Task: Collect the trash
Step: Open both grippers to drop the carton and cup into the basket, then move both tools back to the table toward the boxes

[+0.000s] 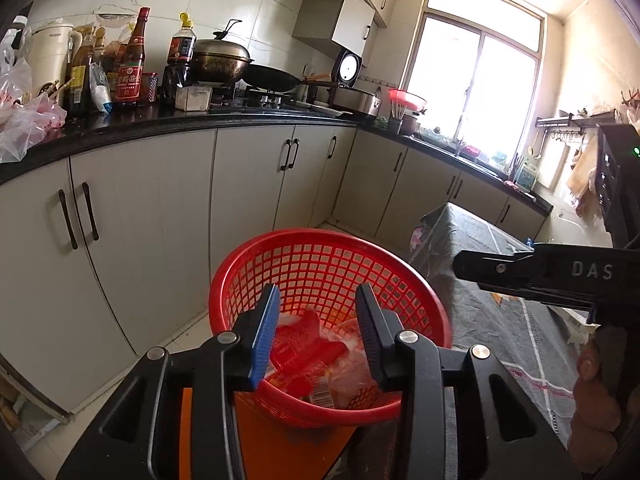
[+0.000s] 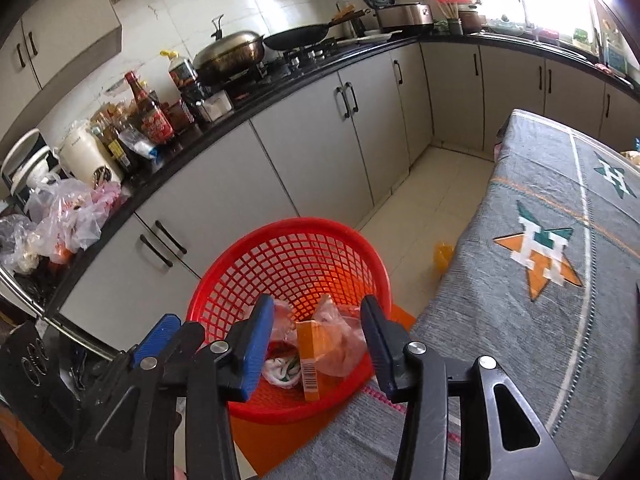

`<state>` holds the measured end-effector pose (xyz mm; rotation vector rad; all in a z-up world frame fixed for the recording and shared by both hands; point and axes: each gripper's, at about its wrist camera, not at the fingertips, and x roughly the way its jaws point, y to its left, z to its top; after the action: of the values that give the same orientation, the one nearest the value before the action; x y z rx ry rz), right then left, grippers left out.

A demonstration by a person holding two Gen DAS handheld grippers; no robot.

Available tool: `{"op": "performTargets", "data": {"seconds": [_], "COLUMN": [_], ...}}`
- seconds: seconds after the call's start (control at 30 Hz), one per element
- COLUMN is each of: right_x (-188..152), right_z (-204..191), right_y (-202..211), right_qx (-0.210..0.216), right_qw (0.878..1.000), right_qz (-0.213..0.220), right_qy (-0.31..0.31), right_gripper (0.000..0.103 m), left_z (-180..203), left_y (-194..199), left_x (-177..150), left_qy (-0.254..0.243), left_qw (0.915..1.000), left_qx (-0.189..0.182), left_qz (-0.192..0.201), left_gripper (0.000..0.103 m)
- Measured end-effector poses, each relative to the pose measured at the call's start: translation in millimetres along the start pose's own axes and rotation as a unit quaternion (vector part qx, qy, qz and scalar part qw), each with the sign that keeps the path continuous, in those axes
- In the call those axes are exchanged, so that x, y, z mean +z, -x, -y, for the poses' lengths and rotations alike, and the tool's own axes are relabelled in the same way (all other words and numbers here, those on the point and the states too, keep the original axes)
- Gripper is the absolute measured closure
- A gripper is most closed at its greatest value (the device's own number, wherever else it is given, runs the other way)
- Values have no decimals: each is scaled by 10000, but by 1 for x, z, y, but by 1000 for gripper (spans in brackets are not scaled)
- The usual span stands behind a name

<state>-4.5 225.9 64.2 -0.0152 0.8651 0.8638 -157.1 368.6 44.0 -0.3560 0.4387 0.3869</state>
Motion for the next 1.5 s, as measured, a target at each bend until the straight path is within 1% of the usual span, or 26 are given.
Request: {"op": "performTargets", "data": {"seconds": [0.1, 0.17, 0.33, 0.47, 0.6, 0.73, 0.93, 0.97, 1.03, 1.1, 1.17, 1.2, 1.27, 1.37, 1.43, 1.5], "right_x": [-3, -8, -25, -40, -57, -71, -92, -95, -102, -110, -116, -119, -126, -135, -139, -138], "right_z": [8, 16, 40, 63, 88, 117, 176, 189, 222, 254, 279, 291, 308, 321, 323, 313], "right_y": [18, 30, 59, 80, 104, 131, 187, 197, 216, 229, 234, 234, 229, 217, 208, 204], "right_qx": [-35, -18, -136, -212, -322, -354, -726, -820, -1021, -1176, -1295, -1326, -1270, -997, -730, -615], "right_qw": [9998, 9994, 9982, 9965, 9945, 9913, 9814, 9785, 9704, 9621, 9556, 9526, 9493, 9491, 9516, 9582], "right_qz": [163, 249, 377, 428, 503, 621, 961, 1012, 1091, 1096, 1091, 1045, 964, 853, 736, 666], "right_qy": [-101, -218, -448, -682, -856, -1101, -1493, -1596, -1896, -2202, -2410, -2529, -2710, -2864, -2893, -2715], "right_gripper": [54, 54, 54, 54, 54, 54, 54, 54, 54, 54, 54, 52, 52, 52, 52, 52], "left_z": [5, 15, 46, 81, 124, 165, 218, 223, 235, 243, 247, 249, 249, 248, 247, 248], "left_y": [7, 12, 19, 20, 22, 25, 26, 27, 27, 25, 24, 24, 23, 21, 20, 19], "left_x": [0, -3, -10, -20, -35, -50, -68, -70, -75, -78, -80, -81, -81, -82, -82, -82], "left_qy": [-4, -95, -360, -620, -964, -1315, -1695, -1755, -1842, -1940, -2043, -2073, -2103, -2097, -2104, -2125], "left_qw": [10000, 9998, 9988, 9963, 9915, 9847, 9732, 9719, 9695, 9684, 9671, 9670, 9671, 9674, 9673, 9671], "left_qx": [-72, -149, -335, -579, -849, -1089, -1417, -1431, -1464, -1393, -1336, -1295, -1227, -1165, -1130, -1095], "left_qz": [30, 29, 36, -93, -214, -346, -631, -649, -677, -722, -721, -722, -742, -815, -849, -868], "left_gripper": [63, 63, 54, 53, 46, 43, 41, 40, 36, 36, 36, 36, 36, 36, 36, 36]}}
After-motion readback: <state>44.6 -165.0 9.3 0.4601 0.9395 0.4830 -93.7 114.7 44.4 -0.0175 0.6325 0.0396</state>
